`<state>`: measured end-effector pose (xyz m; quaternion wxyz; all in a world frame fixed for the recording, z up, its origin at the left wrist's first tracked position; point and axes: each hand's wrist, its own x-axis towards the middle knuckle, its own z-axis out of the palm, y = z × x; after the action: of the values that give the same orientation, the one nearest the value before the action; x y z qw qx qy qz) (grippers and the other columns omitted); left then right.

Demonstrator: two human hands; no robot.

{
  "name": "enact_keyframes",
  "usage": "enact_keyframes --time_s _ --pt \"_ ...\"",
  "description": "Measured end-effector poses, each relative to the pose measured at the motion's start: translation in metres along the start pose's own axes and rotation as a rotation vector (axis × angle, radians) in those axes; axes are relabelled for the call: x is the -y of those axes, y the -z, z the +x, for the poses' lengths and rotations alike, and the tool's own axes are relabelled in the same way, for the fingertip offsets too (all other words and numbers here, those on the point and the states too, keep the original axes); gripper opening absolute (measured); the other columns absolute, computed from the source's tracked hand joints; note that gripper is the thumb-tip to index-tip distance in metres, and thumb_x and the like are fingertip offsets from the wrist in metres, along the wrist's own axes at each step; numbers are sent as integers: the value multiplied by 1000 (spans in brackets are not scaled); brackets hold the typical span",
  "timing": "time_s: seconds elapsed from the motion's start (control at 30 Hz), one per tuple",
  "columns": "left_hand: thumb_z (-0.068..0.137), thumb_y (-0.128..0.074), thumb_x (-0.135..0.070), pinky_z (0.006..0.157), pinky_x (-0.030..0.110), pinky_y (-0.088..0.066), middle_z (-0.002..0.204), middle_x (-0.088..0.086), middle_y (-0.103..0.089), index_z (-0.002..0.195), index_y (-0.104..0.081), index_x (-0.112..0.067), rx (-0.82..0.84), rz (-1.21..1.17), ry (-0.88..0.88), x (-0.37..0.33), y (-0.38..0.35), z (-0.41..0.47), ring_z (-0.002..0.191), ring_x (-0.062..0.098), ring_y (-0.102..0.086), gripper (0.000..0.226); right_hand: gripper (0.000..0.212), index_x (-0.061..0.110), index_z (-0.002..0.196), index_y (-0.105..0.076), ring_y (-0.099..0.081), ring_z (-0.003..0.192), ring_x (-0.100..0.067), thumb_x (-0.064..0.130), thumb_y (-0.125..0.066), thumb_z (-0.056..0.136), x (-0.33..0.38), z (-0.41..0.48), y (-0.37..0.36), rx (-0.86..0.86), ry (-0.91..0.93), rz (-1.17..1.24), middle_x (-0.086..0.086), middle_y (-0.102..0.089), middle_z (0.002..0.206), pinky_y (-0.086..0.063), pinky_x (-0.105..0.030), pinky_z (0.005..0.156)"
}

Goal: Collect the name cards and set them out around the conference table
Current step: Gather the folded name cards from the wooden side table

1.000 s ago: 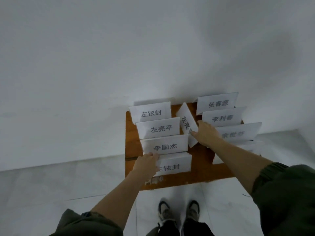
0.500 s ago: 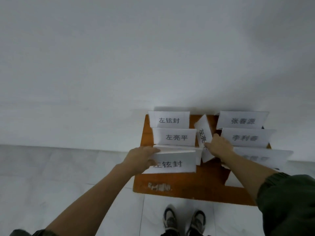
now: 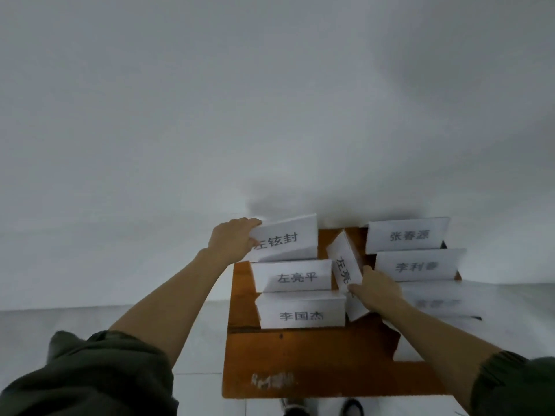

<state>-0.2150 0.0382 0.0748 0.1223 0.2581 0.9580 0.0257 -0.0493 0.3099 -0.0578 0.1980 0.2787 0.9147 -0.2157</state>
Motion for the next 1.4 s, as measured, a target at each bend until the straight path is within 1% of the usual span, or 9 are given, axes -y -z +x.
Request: enact_keyframes --time_s 0.3,0.4,0.53,0.67,0.83,0.93,1.03,1.17,1.4 --pt "93 -57 -33 90 34 -44 135 0 -56 140 -43 -29 160 10 -92 16 -49 72 116 23 -56 49 39 21 122 -48 -62 93 -20 48 -50 94 7 -4 -1 -53 -59 7 -2 -64 109 -52 -37 82" --pt "94 -55 -33 95 36 -45 136 2 -55 140 -42 -28 195 17 -121 17 -63 82 117 24 -55 48 33 26 123 -49 -59 82 -12 46 -47 96 10 -11 4 -127 -45 38 3 -66 108 -51 -29 69" --pt "93 -55 -35 93 38 -45 127 3 -59 136 -46 -27 200 -3 -160 22 -69 89 110 24 -58 44 39 29 131 -47 -50 71 1 46 -50 96 19 -25 24 -287 3 122 10 -68 111 -28 -9 49" --pt "89 -60 -44 99 40 -41 135 2 -53 136 -48 -24 155 -79 -135 28 -71 87 122 24 -51 52 37 37 126 -45 -48 60 13 53 -47 93 34 -38 60 -395 124 158 23 -57 89 -30 -6 41" --pt "89 -65 -36 99 37 -41 143 11 -43 142 -41 -15 24 -728 212 39 -73 69 123 28 -49 62 37 30 120 -52 -48 81 -1 51 -55 90 62 -37 102 -341 284 24 18 -44 103 -38 -17 65" --pt "93 -56 -24 80 27 -43 138 13 -47 144 -38 -13 4 -1035 419 38 -75 57 94 12 -55 55 27 32 110 -54 -48 82 -4 48 -59 90 69 -42 110 -265 283 43 10 -55 106 -36 -17 62" --pt "93 -52 -16 79 29 -47 125 11 -53 140 -44 -7 20 -1209 551 35 -80 54 90 16 -56 48 43 29 133 -49 -54 91 -9 46 -54 93 82 -45 115 -219 338 -99 8 -56 119 -39 -21 67" --pt "94 -46 -13 61 31 -39 81 12 -50 85 -58 -6 31 -1435 679 38 -78 56 69 21 -48 16 48 30 143 -38 -55 109 -15 42 -49 98 114 -34 119 -199 458 -256 8 -48 135 -45 -28 79" --pt "100 -32 -51 65 28 -45 76 2 -58 77 -55 -18 66 -1588 704 46 -80 50 71 17 -55 47 48 31 146 -38 -51 124 -20 28 -49 99 172 37 96 -49 578 -428 4 -41 147 -45 -38 96"
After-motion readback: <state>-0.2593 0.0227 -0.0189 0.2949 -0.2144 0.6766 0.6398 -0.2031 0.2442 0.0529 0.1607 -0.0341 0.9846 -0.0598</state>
